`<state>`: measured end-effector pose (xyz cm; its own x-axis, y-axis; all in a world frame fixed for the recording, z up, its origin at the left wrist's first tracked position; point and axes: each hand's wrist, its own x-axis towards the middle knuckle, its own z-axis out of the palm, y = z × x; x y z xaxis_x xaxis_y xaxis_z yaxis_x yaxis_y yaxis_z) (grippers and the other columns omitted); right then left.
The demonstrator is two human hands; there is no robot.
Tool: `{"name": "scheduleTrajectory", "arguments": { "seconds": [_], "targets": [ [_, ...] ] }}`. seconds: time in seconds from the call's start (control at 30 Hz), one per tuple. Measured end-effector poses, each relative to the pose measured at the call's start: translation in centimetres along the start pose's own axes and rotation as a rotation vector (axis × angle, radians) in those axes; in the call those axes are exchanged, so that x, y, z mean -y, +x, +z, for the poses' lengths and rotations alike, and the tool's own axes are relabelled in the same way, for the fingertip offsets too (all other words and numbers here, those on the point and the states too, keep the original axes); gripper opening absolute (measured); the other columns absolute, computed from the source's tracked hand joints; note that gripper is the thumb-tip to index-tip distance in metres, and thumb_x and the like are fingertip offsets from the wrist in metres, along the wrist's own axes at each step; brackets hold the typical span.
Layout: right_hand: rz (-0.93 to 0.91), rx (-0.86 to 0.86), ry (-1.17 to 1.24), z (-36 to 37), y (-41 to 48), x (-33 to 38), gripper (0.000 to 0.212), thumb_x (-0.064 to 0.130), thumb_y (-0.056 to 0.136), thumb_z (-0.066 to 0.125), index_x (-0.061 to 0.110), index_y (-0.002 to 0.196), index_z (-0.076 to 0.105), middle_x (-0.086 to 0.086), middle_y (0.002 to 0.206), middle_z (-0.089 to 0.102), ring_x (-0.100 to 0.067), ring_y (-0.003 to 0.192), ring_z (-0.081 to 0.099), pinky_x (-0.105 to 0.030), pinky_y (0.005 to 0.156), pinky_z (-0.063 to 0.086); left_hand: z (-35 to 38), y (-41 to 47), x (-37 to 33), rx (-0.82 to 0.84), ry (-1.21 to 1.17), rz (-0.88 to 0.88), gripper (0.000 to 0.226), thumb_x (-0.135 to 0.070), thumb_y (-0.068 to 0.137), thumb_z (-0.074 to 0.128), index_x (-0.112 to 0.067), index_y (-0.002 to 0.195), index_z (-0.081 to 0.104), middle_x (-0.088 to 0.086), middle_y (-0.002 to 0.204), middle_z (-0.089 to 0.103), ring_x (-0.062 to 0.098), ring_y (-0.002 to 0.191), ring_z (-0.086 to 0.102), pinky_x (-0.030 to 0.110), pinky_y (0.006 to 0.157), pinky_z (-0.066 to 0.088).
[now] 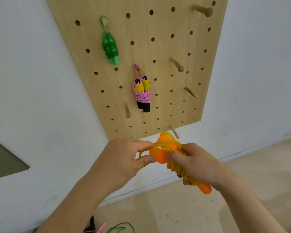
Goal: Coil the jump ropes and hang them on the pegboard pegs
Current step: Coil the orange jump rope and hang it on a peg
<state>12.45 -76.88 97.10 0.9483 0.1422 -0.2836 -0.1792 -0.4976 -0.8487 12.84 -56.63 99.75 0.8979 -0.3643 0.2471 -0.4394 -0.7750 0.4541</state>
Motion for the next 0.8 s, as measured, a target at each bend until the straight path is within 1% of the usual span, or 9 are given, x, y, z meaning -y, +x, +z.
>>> {"name": "scheduleTrajectory", "arguments": {
  "seconds": [0.07, 0.2, 0.37, 0.43, 0.5, 0.63, 0.7, 0.77, 0.8],
  "targets": [
    [-0.002, 0.014, -0.011, 0.2, -0.1, 0.2, 0.033, 0.047, 0.085, 0.059, 0.015, 0.087, 0.064, -0.007, 0.074, 0.067, -0.019, 0.056, 0.066, -0.038, 0.062, 0.060, -0.2, 0.5, 0.0, -0.039, 0.198, 0.193, 0.027, -0.044, 0.086, 0.063, -0.029, 0.107, 0.071, -0.010, 0.102, 0.068, 0.012, 0.092, 0.057, 0.025, 0.075, 0.042],
    [0.012, 0.038, 0.007, 0.2, -0.2, 0.5, 0.033, 0.046, 0.085, 0.060, 0.014, 0.089, 0.064, -0.008, 0.074, 0.067, -0.019, 0.056, 0.065, -0.038, 0.062, 0.059, 0.2, 0.9, -0.3, 0.036, 0.252, 0.166, 0.025, -0.039, 0.099, 0.044, -0.028, 0.117, 0.058, -0.009, 0.103, 0.059, 0.007, 0.086, 0.047, 0.020, 0.072, 0.033],
    [0.054, 0.112, 0.079, -0.3, -0.8, 1.1, 0.034, 0.041, 0.088, 0.060, 0.008, 0.092, 0.064, -0.008, 0.069, 0.064, -0.020, 0.053, 0.061, -0.032, 0.056, 0.055, 0.4, 1.3, 0.1, -0.080, -0.052, 0.205, 0.016, -0.027, 0.083, 0.064, -0.020, 0.094, 0.072, -0.008, 0.081, 0.068, 0.010, 0.073, 0.058, 0.032, 0.065, 0.052],
    [0.077, 0.142, 0.127, -0.5, -1.1, 1.2, 0.034, 0.041, 0.087, 0.059, 0.007, 0.094, 0.064, -0.011, 0.070, 0.064, -0.023, 0.055, 0.060, -0.033, 0.057, 0.053, 1.1, 1.3, 0.0, -0.124, -0.066, 0.295, 0.015, -0.027, 0.081, 0.064, -0.016, 0.089, 0.071, -0.006, 0.079, 0.066, 0.009, 0.072, 0.057, 0.029, 0.065, 0.053],
    [0.091, 0.172, 0.162, -0.8, -1.6, 1.3, 0.033, 0.039, 0.088, 0.059, 0.006, 0.095, 0.063, -0.013, 0.070, 0.063, -0.024, 0.056, 0.058, -0.032, 0.056, 0.051, 1.4, 1.1, -0.2, -0.168, -0.055, 0.408, 0.014, -0.024, 0.084, 0.062, -0.012, 0.088, 0.069, -0.003, 0.081, 0.066, 0.007, 0.073, 0.055, 0.019, 0.067, 0.048],
    [0.081, 0.205, 0.191, -1.3, -2.0, 1.6, 0.036, 0.039, 0.089, 0.058, 0.005, 0.097, 0.062, -0.014, 0.070, 0.063, -0.025, 0.055, 0.056, -0.032, 0.055, 0.049, 2.1, 1.2, 0.9, -0.312, 0.070, 0.623, 0.019, -0.020, 0.090, 0.060, -0.005, 0.092, 0.072, 0.005, 0.091, 0.069, 0.015, 0.081, 0.058, 0.022, 0.074, 0.048],
    [0.077, 0.196, 0.188, -1.5, -2.2, 1.9, 0.034, 0.039, 0.090, 0.058, 0.006, 0.099, 0.061, -0.015, 0.072, 0.063, -0.023, 0.055, 0.057, -0.031, 0.054, 0.050, 2.3, 1.7, 1.4, -0.330, -0.012, 0.582, 0.015, -0.018, 0.085, 0.067, -0.007, 0.090, 0.075, 0.004, 0.093, 0.068, 0.015, 0.085, 0.057, 0.022, 0.076, 0.047],
    [0.069, 0.194, 0.183, -1.7, -2.4, 2.1, 0.030, 0.038, 0.090, 0.058, 0.009, 0.099, 0.060, -0.014, 0.074, 0.063, -0.021, 0.054, 0.058, -0.030, 0.052, 0.050, 2.1, 1.9, 0.8, -0.299, -0.287, 0.348, 0.009, -0.015, 0.074, 0.077, -0.018, 0.083, 0.077, -0.002, 0.097, 0.061, 0.009, 0.090, 0.057, 0.017, 0.078, 0.046],
    [0.059, 0.197, 0.180, -1.8, -2.4, 2.1, 0.029, 0.038, 0.090, 0.058, 0.010, 0.099, 0.060, -0.013, 0.074, 0.063, -0.021, 0.055, 0.059, -0.029, 0.052, 0.051, 2.0, 1.9, 0.3, -0.259, -0.437, 0.196, 0.017, -0.011, 0.068, 0.080, -0.024, 0.079, 0.076, -0.004, 0.099, 0.058, 0.010, 0.092, 0.059, 0.016, 0.078, 0.048]
  ]
}}
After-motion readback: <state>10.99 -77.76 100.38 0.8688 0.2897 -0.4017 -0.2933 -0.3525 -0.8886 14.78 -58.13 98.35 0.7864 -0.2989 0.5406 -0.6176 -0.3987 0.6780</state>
